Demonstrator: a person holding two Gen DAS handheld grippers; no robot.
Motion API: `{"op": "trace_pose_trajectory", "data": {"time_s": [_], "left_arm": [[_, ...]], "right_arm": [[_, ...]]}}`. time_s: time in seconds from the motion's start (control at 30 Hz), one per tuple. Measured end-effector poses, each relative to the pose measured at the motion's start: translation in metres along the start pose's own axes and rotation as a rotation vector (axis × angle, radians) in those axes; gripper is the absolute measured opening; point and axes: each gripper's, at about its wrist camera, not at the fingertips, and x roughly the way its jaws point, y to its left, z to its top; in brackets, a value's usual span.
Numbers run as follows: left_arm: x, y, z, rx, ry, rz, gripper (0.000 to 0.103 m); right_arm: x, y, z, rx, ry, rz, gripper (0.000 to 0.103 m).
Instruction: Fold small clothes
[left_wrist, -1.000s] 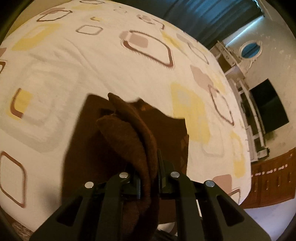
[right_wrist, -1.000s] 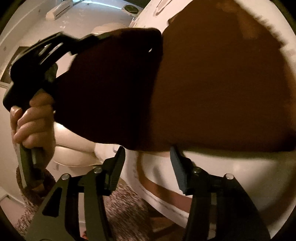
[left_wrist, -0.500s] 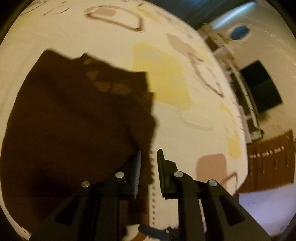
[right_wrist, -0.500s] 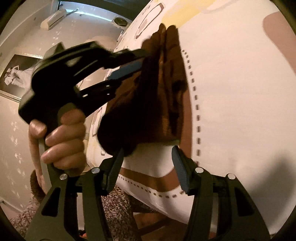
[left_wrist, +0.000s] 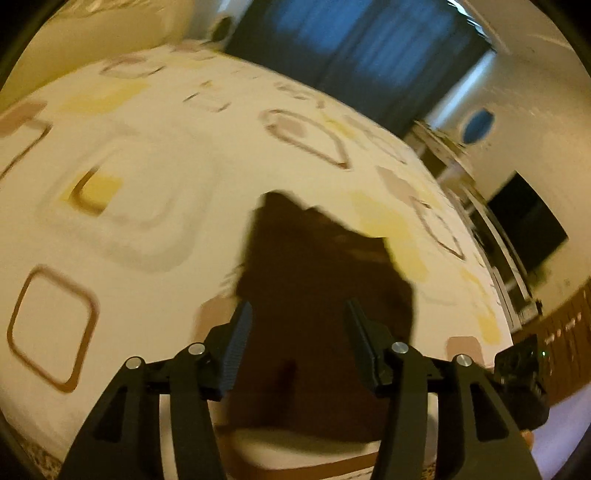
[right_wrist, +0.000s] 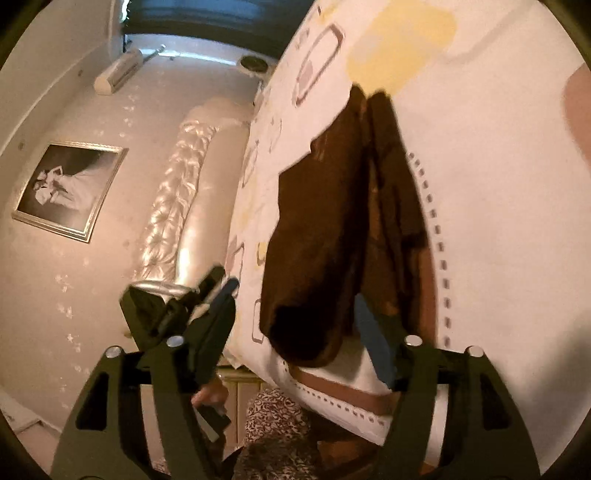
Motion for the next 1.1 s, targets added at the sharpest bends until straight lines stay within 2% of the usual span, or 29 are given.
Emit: {"op": "trace_pose_trajectory", "data": {"time_s": [0.1,0.23,0.5,0.63,0.7,0.8,0.87,0.93,1.03,1.1], "left_arm": [[0.002,0.027,-0.011,-0.056,0.022,0.022,0.053],[0.002,0.045,-0.018,-0.096,0.036,0.018,0.053],[0.01,0.052,-0.038,-0.115,0.071,-0.017,0.053],[0.015,0.056,-0.039,-0.149,0.076,-0.037,0.057],[0.015,0.058,-0.038,-0.16,0.079,-0.052,0.057],[0.014,0.057,-0.038,-0.147,0.075,-0.063,0.057],[0.014,0.055,-0.038,-0.131,0.068,-0.061,0.057],[0.013,0.052,-0.037,-0.122,0.065,-0.069,0.057],[0.012,0.046,-0.036,-0.098,0.055,-0.077,0.061],[0.013,0.039,-0.036,-0.067,0.049,-0.084,0.062]], "right_arm": [[0.014,-0.004,0.012,0.014,0.006,-0.034,0.067],[0.035,-0.01,0.022,0.034,-0.005,-0.077,0.067],[0.052,0.001,0.045,-0.004,-0.031,-0.098,0.067],[0.058,0.006,0.057,-0.021,-0.044,-0.121,0.065],[0.064,0.005,0.063,-0.028,-0.047,-0.145,0.057],[0.075,0.003,0.071,-0.038,-0.03,-0.174,0.035],[0.084,0.001,0.078,-0.057,-0.016,-0.223,0.011],[0.086,0.007,0.084,-0.094,-0.019,-0.243,0.01],[0.078,0.032,0.091,-0.209,-0.069,-0.26,0.009],[0.073,0.041,0.098,-0.243,-0.097,-0.255,0.009]]}}
